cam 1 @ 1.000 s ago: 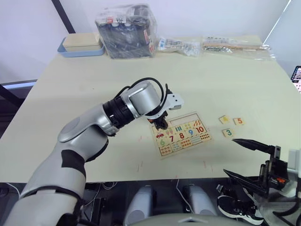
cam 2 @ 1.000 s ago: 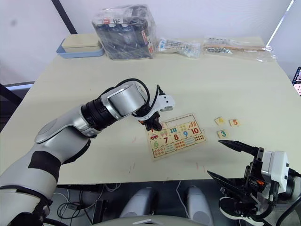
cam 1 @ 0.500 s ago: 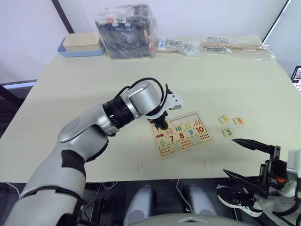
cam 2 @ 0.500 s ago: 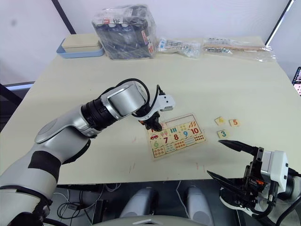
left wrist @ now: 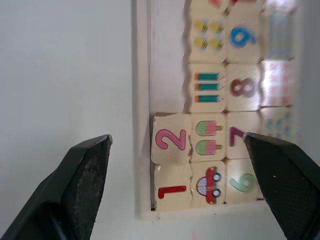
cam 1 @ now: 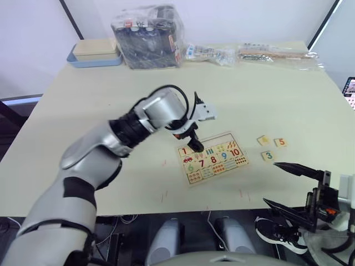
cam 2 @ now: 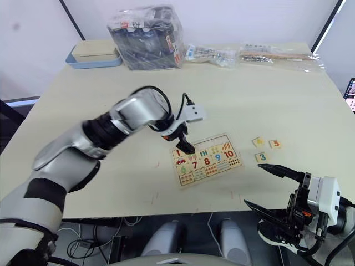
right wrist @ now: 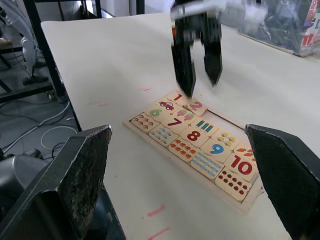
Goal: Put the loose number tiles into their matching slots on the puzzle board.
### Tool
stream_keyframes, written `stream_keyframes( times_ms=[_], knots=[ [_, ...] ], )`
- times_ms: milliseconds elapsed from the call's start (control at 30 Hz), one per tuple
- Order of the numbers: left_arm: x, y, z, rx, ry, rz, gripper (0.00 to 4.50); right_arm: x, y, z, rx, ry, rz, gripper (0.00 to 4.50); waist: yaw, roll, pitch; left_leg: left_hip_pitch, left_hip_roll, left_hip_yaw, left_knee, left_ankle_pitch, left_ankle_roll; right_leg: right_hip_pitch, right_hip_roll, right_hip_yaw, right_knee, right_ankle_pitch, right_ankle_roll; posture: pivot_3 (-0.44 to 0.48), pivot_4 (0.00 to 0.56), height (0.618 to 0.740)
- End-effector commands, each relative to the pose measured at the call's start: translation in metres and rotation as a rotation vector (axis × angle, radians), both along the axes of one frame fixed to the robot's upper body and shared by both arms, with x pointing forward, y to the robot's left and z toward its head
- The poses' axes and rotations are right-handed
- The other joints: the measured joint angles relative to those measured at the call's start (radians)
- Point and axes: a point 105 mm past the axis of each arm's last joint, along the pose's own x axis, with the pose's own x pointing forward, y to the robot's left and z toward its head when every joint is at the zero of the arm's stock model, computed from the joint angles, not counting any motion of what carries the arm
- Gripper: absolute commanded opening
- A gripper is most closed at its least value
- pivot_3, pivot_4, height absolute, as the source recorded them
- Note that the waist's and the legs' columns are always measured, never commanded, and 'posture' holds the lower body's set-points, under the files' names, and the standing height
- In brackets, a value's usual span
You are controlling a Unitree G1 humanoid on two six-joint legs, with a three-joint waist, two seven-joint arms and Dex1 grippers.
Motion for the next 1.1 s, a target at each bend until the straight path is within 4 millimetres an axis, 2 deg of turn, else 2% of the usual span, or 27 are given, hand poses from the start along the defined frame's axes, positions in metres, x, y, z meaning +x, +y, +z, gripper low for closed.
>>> stream_keyframes(
  times_ms=[33,133,200,333,500,533,600,733,767,900,1100],
  knots=[
    [-0.004,-0.005,0.018,-0.177,-0.012,-0.075,4.48,-0.001,0.002,0.004,0.001,-0.034,0.011,4.50,0.002,0.001,-0.001,0.000,0.000,0.000,0.000,0.000,0.000,0.000,0.000,0.000,0.000,0.000,0.000,0.000,0.150,0.740],
    [0.004,0.002,0.023,-0.302,-0.091,-0.118,4.48,0.001,0.003,0.004,0.002,-0.038,0.011,4.50,0.006,0.001,0.000,0.000,0.000,0.000,0.000,0.000,0.000,0.000,-0.001,0.000,0.000,0.000,0.000,0.000,0.150,0.740],
    [0.004,0.012,0.021,-0.332,-0.075,-0.159,4.48,0.001,0.003,0.004,0.003,-0.040,0.011,4.50,0.006,0.000,0.000,0.000,0.000,0.000,0.001,0.000,0.000,0.000,-0.001,0.000,0.000,0.000,0.000,0.000,0.150,0.740],
    [0.009,0.023,0.015,-0.336,-0.144,-0.215,4.48,0.003,0.004,0.004,0.007,-0.042,0.013,4.50,0.007,0.000,0.000,0.000,-0.001,0.000,0.001,0.000,0.000,0.000,-0.001,0.000,0.000,0.000,0.000,0.000,0.150,0.740],
    [0.016,0.029,-0.004,-0.330,-0.237,-0.295,4.48,0.005,0.004,0.004,0.007,-0.043,0.022,4.50,0.007,0.000,0.000,0.000,0.000,0.000,0.001,0.000,0.000,0.000,-0.001,0.000,0.000,0.000,0.000,0.000,0.150,0.740],
    [0.018,0.030,-0.007,-0.332,-0.249,-0.300,4.09,0.005,0.004,0.005,0.007,-0.043,0.022,4.50,0.008,0.000,0.000,-0.001,-0.001,0.000,0.001,0.000,0.000,0.000,-0.001,0.000,0.000,0.000,0.000,0.000,0.150,0.740],
    [0.021,0.032,-0.012,-0.329,-0.255,-0.298,3.71,0.005,0.003,0.004,0.005,-0.043,0.022,4.50,0.009,0.000,0.000,-0.001,-0.001,0.000,0.001,0.000,0.000,0.000,-0.001,-0.001,0.000,0.000,0.000,0.000,0.150,0.740],
    [0.023,0.034,-0.023,-0.296,-0.278,-0.338,2.03,0.005,0.003,0.004,0.004,-0.042,0.022,4.50,0.007,0.000,0.000,0.000,-0.001,0.000,0.001,0.000,0.000,0.001,-0.001,-0.001,0.000,0.000,0.000,0.000,0.150,0.740],
    [0.023,0.034,-0.026,-0.290,-0.280,-0.343,1.42,0.005,0.003,0.004,0.004,-0.042,0.022,4.50,0.007,0.000,0.000,0.000,-0.001,0.000,0.001,0.000,0.000,0.001,-0.001,-0.001,0.000,0.000,0.000,0.000,0.150,0.740],
    [0.024,0.034,-0.032,-0.270,-0.286,-0.354,0.09,0.004,0.003,0.005,0.002,-0.041,0.022,4.50,0.007,0.000,0.000,0.000,-0.001,0.000,0.001,0.000,0.000,0.000,-0.001,-0.001,0.000,0.000,0.000,0.000,0.150,0.740],
    [0.024,0.034,-0.039,-0.242,-0.291,-0.357,0.04,0.004,0.003,0.004,0.003,-0.042,0.022,4.50,0.006,0.000,0.000,0.000,-0.001,0.000,0.001,0.000,0.000,0.001,-0.001,-0.001,0.000,0.000,0.000,0.000,0.150,0.740]
  ],
)
